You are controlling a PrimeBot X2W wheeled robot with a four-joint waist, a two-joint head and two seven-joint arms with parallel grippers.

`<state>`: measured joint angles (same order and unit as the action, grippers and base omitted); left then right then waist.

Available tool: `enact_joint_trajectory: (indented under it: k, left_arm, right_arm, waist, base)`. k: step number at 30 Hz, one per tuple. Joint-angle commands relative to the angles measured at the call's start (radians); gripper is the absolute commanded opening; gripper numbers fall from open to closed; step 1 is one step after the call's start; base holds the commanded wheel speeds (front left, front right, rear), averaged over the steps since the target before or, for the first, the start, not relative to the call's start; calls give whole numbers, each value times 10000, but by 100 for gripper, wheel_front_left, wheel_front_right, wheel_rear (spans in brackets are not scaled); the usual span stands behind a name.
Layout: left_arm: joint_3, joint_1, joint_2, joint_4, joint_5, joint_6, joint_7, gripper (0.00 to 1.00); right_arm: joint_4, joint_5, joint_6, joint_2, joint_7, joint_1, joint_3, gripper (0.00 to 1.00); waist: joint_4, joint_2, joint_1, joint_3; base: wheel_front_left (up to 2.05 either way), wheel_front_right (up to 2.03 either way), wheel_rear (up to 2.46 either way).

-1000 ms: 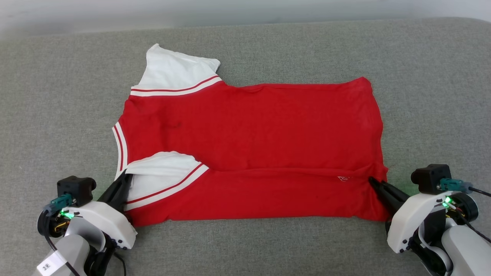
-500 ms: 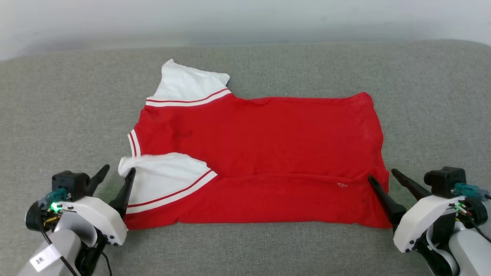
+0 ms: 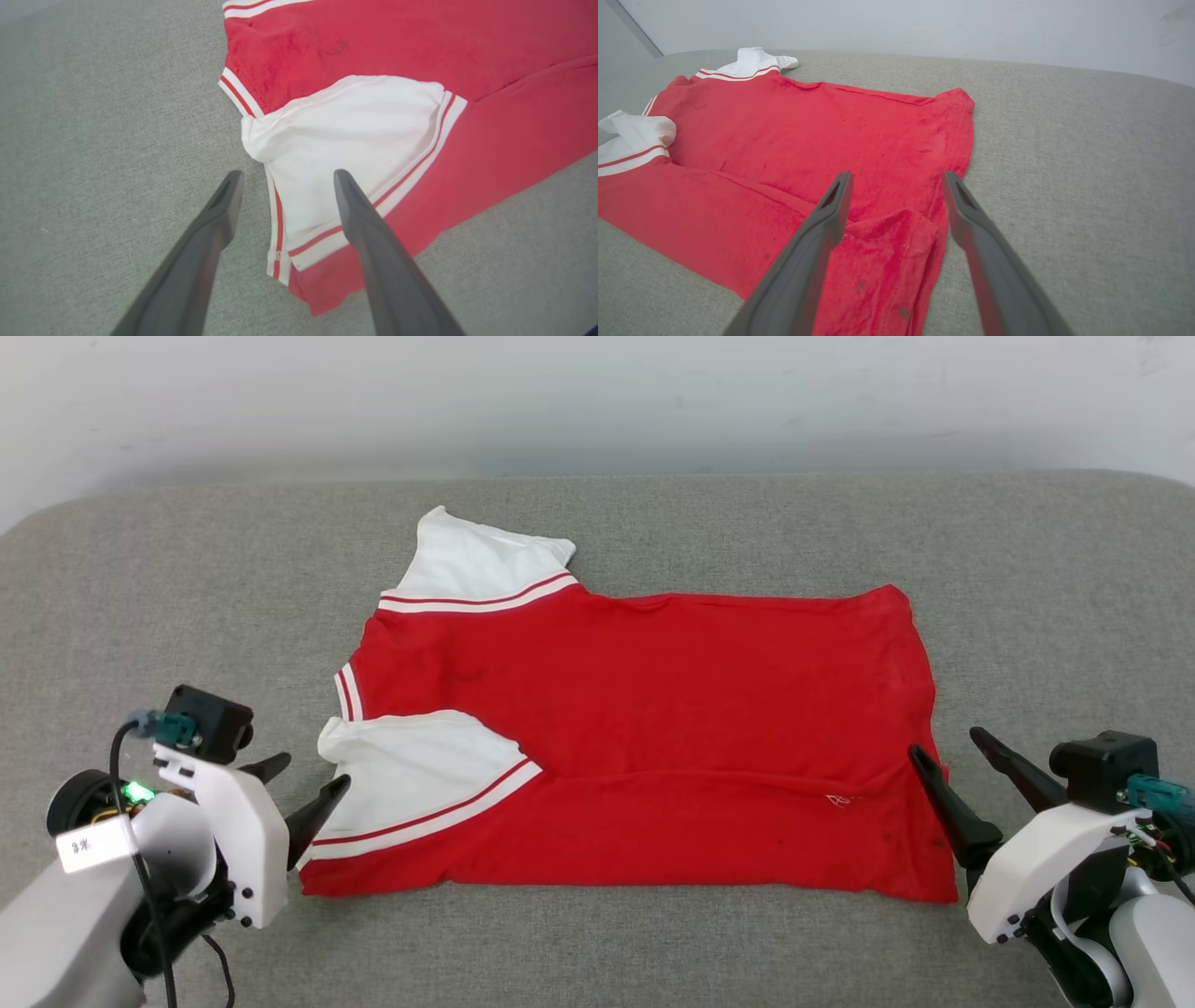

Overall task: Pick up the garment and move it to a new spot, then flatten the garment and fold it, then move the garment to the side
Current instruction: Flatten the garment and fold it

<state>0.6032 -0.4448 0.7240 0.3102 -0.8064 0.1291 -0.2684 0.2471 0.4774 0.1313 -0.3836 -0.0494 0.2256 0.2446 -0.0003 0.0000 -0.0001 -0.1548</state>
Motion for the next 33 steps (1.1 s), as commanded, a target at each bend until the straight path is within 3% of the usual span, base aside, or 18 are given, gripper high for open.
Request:
enact_joint_trajectory:
  k: [1, 7, 11, 27, 28, 29, 30, 33]
  left_arm:
    - [8, -192, 82, -92, -77, 1, -129, 100]
    - [834, -392, 797, -611, -704, 2, -2297, 100]
    - [1155, -465, 980, -520, -997, 2, -3092, 100]
    - [2686, 76, 137, 1017, -1522, 6, -3398, 100]
    - [2816, 67, 78, 1041, -1569, 14, -3371, 94]
    - [2905, 18, 33, 1050, -1616, 14, -3259, 26]
    - [2968, -70, -2, 1058, -1660, 15, -3157, 0]
    - [3051, -394, 143, 1086, -1688, 3, -2870, 0]
  right_arm:
    - [-68, -64, -11, 52, -10, -67, -20, 100]
    - [-253, -180, -12, 147, -168, -140, -68, 100]
    - [-341, -194, -12, 179, -215, -87, -76, 100]
    - [-360, -226, -10, 194, -284, 230, -38, 100]
    - [-360, -225, -12, 175, -301, 245, -52, 100]
    - [-365, -219, -10, 156, -287, 275, -71, 100]
    - [-392, -228, -10, 128, -307, 318, -77, 100]
    - [-457, -302, -12, -5, -401, 440, -75, 100]
  waist:
    - [-9, 0, 1, -5]
    - [-132, 0, 1, -56]
    - [-255, 0, 1, -162]
    - [-626, 0, 1, -573]
    - [-615, 0, 1, -554]
    - [-595, 0, 1, -526]
    - [-581, 0, 1, -499]
    - [-522, 0, 1, -380]
  base:
    - [0, 0, 0]
    - [0, 0, 0]
    - [0, 0, 0]
    - [0, 0, 0]
    - [0, 0, 0]
    - [0, 0, 0]
    - [0, 0, 0]
    - [0, 0, 0]
